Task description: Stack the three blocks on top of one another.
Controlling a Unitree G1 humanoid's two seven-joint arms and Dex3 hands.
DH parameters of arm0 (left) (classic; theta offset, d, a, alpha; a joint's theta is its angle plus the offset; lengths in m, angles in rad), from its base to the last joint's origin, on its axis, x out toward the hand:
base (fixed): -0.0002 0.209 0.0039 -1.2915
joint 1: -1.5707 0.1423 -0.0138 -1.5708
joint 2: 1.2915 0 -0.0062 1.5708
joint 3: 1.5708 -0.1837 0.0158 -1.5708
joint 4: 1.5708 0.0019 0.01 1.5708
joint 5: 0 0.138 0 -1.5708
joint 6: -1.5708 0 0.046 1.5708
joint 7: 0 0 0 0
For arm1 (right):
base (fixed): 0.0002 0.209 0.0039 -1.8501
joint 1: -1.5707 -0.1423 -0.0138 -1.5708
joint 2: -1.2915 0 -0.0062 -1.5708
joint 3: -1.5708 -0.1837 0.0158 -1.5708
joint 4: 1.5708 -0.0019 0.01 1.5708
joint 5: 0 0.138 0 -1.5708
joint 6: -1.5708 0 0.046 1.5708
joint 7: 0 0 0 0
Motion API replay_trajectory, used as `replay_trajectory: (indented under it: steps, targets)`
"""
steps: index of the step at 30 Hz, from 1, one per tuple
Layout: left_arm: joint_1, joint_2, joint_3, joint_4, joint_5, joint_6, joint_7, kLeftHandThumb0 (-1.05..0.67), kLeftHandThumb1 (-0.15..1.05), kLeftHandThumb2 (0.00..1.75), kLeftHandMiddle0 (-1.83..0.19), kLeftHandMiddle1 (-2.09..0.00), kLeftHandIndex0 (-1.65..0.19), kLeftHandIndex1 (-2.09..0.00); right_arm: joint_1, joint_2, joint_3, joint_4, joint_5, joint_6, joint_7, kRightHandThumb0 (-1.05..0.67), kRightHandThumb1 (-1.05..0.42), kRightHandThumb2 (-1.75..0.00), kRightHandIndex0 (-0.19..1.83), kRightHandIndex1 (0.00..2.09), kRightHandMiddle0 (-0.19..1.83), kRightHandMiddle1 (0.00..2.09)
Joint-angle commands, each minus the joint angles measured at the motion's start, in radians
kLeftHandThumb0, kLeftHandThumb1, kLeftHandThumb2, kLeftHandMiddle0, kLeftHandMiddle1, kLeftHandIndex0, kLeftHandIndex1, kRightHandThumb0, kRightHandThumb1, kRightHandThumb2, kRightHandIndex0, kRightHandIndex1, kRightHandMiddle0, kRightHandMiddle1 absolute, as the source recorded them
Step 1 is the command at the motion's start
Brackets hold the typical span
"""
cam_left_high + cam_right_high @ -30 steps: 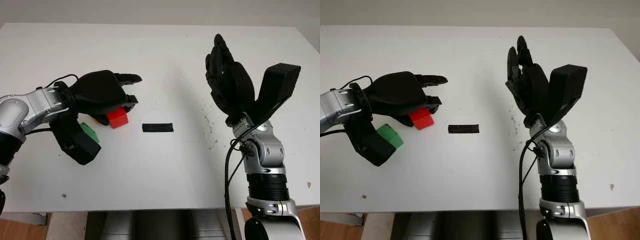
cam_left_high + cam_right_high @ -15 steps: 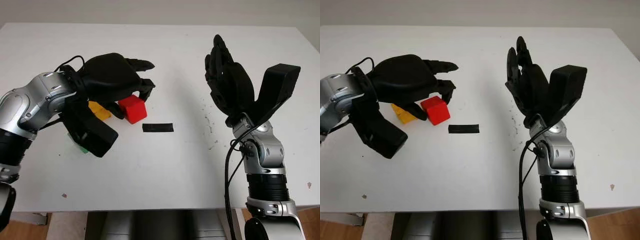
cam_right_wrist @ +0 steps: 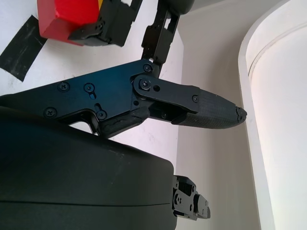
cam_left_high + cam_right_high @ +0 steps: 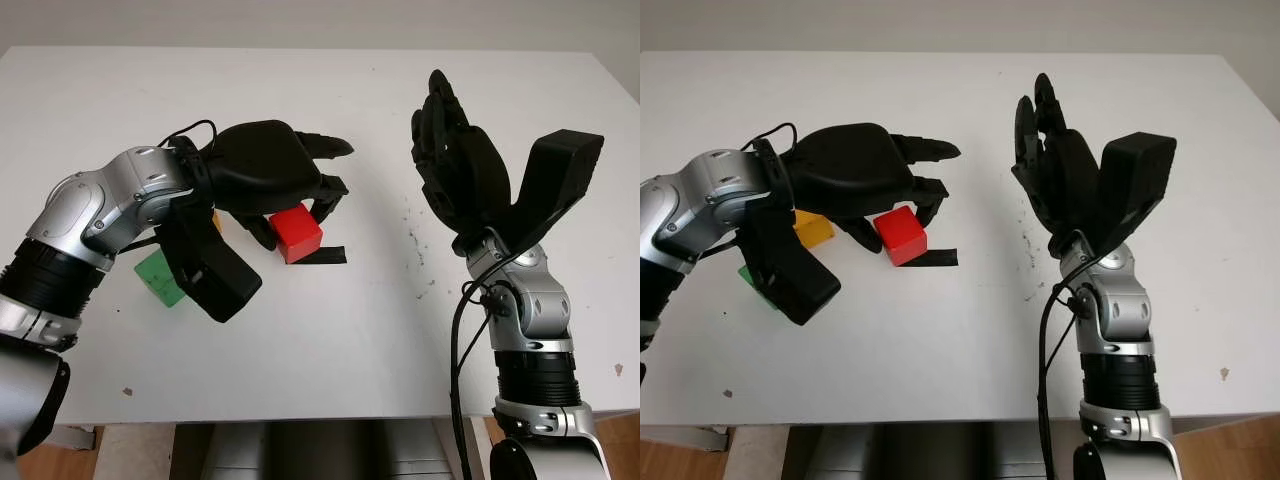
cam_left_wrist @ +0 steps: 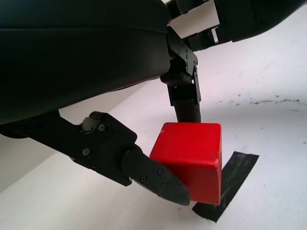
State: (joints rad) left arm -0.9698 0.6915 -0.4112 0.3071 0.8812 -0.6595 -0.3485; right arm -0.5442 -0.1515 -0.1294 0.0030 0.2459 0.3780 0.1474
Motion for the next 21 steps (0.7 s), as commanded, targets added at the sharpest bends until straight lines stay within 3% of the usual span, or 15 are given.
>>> replay_trajectory:
  steps: [1,13,21]
  targets:
    - [-0.034,-0.013,-0.017,0.020,0.034,-0.022,0.058,-0.41,0.89,0.05,-0.15,-0.06,-0.47,-1.33,0.012,0.000,-0.001,-0.023,0.000,0.006,-0.004,-0.71,-1.05,-0.67,-0.19,0.00,-0.19,0.00]
    - [-0.128,-0.029,-0.132,0.180,0.263,-0.124,0.398,-0.37,0.86,0.05,-0.16,-0.05,-0.44,-1.33,0.016,0.001,-0.004,-0.029,-0.007,0.002,-0.028,-0.71,-1.05,-0.65,-0.19,0.00,-0.19,0.00]
    - [-0.178,-0.063,-0.178,0.298,0.281,-0.168,0.531,-0.42,0.89,0.06,-0.16,-0.05,-0.43,-1.44,0.020,-0.006,-0.015,-0.053,0.006,0.027,-0.033,-0.72,-1.05,-0.64,-0.19,0.00,-0.19,0.00]
